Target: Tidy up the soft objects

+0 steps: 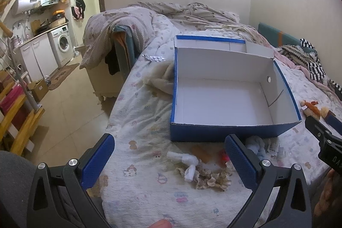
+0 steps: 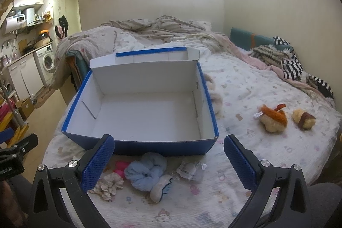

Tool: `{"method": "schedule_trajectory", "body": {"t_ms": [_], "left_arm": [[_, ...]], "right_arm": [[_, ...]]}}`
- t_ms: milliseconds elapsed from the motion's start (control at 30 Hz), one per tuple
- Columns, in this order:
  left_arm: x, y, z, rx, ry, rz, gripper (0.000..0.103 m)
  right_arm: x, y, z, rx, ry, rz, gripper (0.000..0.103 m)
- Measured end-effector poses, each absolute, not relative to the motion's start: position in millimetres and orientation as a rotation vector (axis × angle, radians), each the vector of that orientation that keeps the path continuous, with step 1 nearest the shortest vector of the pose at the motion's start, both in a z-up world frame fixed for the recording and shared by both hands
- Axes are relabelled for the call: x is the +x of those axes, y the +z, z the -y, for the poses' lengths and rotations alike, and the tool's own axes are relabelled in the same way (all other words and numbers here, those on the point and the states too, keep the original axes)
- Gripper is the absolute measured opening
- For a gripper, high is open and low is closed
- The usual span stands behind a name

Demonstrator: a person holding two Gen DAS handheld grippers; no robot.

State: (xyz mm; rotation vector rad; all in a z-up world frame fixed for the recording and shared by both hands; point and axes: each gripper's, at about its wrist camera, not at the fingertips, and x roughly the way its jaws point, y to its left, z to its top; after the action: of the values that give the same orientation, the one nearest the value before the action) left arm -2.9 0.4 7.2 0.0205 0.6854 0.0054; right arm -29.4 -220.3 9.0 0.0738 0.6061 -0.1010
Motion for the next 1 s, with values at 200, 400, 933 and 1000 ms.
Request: {"method": "schedule_trajectory", "body": {"t_ms": [200,400,933,1000], "left_arm": [[-3.1,6.9,-1.0,0.018,0.005,-0.685,0.103],[-3.0,4.6,-1.1,0.020,0.005,-0.686,0.103],[-4.1,4.9,-0.6,0.028,0.006,-0.684,0.103],[-4.1,5.1,-0.6,0.026,0.006,-0.683,0.103]], "right_arm": [[-27.1,6.1,223.8,0.099,-0.103,-0.621,0.103],[-28.6,6.4,221.1,0.089,-0.093,-0.617,0.103],[-29.6,7.5,219.2,0.077,-0.086,-0.616,0.103],[-29.4,7.5,218.5,0.080,-0.082,-0.621,0.103]]}}
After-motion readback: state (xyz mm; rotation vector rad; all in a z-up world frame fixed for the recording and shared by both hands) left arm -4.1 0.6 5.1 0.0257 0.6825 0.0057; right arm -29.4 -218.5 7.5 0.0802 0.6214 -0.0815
